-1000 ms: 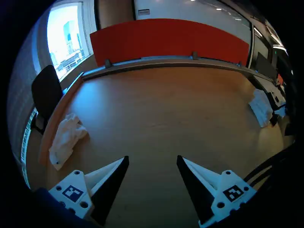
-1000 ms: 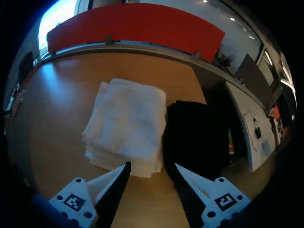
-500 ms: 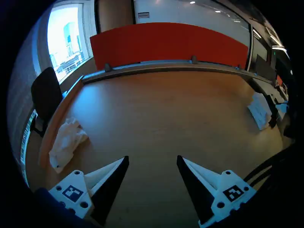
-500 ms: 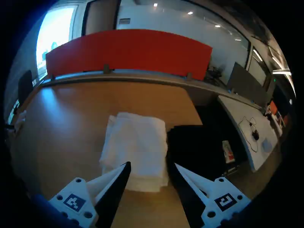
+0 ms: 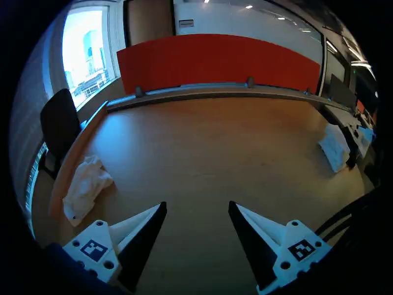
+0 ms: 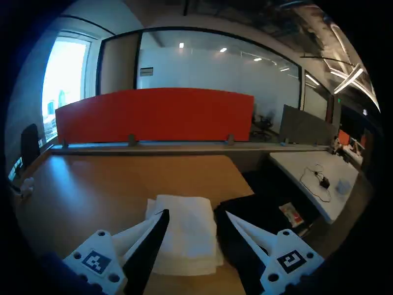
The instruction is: Fold towel
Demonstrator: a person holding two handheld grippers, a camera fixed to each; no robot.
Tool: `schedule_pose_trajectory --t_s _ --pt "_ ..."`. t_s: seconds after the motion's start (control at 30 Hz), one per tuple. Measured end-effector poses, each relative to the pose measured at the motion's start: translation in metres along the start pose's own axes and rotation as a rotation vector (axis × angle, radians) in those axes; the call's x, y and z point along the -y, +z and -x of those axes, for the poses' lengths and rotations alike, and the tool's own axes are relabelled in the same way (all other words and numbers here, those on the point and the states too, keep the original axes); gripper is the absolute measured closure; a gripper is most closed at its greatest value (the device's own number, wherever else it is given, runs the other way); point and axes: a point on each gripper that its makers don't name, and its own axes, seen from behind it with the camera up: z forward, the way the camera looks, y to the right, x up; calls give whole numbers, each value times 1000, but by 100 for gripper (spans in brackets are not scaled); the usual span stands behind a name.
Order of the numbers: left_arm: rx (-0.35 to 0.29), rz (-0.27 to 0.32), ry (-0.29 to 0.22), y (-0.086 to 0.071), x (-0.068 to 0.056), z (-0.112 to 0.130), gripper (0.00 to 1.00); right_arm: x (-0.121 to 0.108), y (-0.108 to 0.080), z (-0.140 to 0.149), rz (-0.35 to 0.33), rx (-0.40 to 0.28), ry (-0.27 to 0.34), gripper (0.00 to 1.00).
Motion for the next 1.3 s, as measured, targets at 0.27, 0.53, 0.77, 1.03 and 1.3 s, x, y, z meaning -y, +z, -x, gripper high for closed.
schedule_pose_trajectory --t_s 0.27,0.53,0.77,1.03,1.3 --pt "-87 -2 -16 -2 3 -24 7 15 -7 -31 -14 -87 -11 20" --pt "-271 -35 -56 -12 16 -78 7 34 -21 -70 -26 -182 -19 17" --pt "-428 -72 -59 -27 32 -122 7 43 -27 -82 -38 -210 -5 17" --pt "-501 -57 -56 -33 37 -147 7 64 -29 -96 -46 -238 -4 17" --pt "-536 -37 -59 -35 37 -159 7 117 -34 -122 -87 -295 -12 17"
